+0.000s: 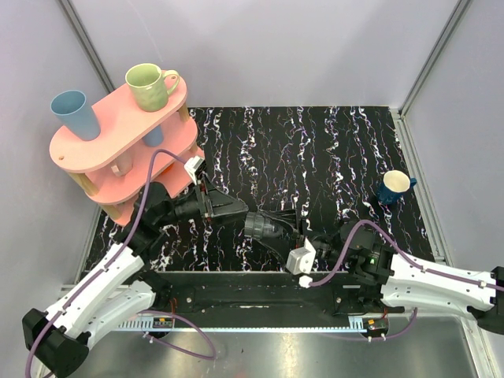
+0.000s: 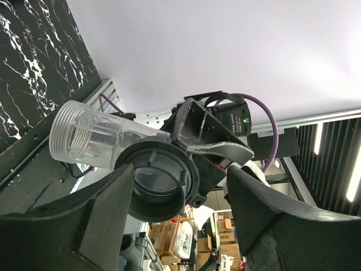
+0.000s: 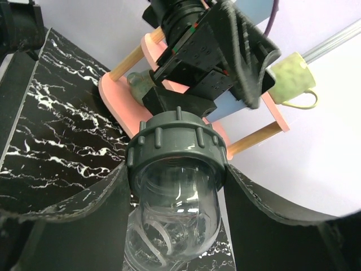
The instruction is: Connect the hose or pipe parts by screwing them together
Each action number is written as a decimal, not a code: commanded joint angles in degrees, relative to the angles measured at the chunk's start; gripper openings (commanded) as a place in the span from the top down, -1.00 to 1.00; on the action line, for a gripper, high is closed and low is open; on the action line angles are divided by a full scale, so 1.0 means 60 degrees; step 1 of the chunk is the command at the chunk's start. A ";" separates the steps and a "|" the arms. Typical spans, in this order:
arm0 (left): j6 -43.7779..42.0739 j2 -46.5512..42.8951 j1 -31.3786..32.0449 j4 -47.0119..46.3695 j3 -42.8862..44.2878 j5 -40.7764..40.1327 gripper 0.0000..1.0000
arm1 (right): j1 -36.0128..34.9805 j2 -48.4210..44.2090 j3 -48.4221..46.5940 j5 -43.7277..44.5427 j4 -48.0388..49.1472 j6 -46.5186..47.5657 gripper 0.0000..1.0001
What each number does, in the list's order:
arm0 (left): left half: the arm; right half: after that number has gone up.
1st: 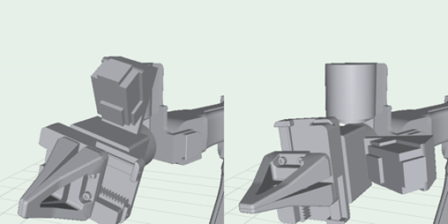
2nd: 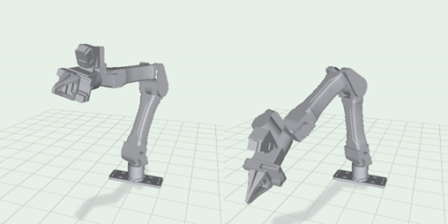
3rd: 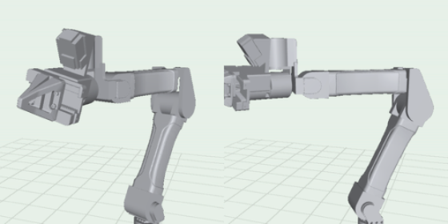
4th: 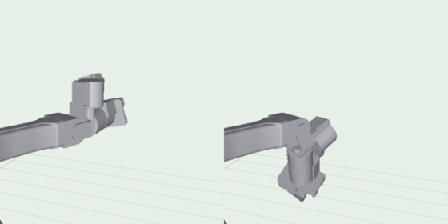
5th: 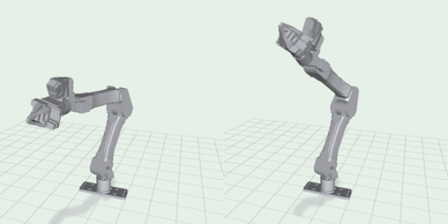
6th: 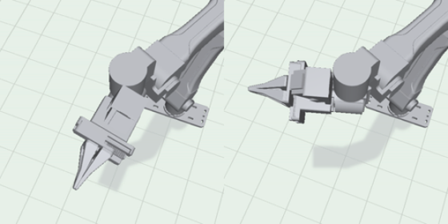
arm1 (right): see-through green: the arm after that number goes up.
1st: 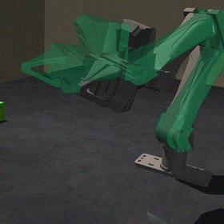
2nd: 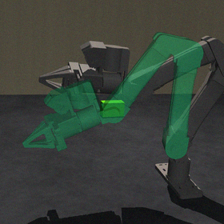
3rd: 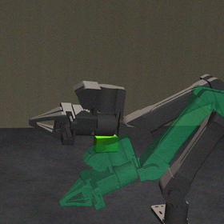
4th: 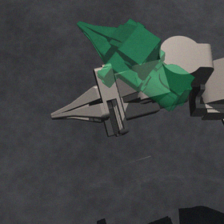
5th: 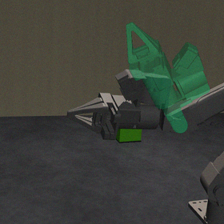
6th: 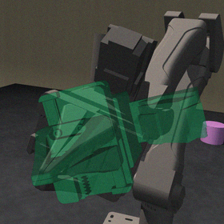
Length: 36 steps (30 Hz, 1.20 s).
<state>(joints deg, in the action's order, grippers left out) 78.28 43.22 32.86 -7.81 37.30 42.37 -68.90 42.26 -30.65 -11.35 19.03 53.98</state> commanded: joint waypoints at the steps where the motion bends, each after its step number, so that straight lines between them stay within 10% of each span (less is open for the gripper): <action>1: 0.0298 -0.0142 -0.0013 -0.0660 -0.0356 0.0482 -0.30 | -0.0088 0.0061 -0.0369 0.0223 0.1471 -0.0426 1.00; 17: -0.2688 -0.0787 0.0558 -0.1891 -0.0825 0.0249 1.00 | -0.0088 0.0559 -0.0720 0.0896 0.2190 -0.3263 1.00; 29: -0.6805 -0.1755 0.0864 -0.5168 -0.2584 0.1270 1.00 | 0.0043 0.0663 -0.2113 0.1923 0.0490 -0.9353 1.00; 33: -0.7917 -0.1856 0.0939 -0.3741 -0.1984 0.1348 1.00 | 0.0204 0.0311 -0.1850 0.1264 0.0974 -1.0826 1.00; 36: -0.8593 -0.2397 0.0939 -0.1734 -0.1369 -0.0028 0.02 | 0.0219 -0.0201 -0.1528 0.1451 0.1018 -1.0477 1.00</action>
<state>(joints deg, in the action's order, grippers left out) 35.83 31.62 38.46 -30.24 24.60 45.80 -68.49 46.33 -38.85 -4.12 15.40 -2.96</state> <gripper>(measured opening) 0.243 0.640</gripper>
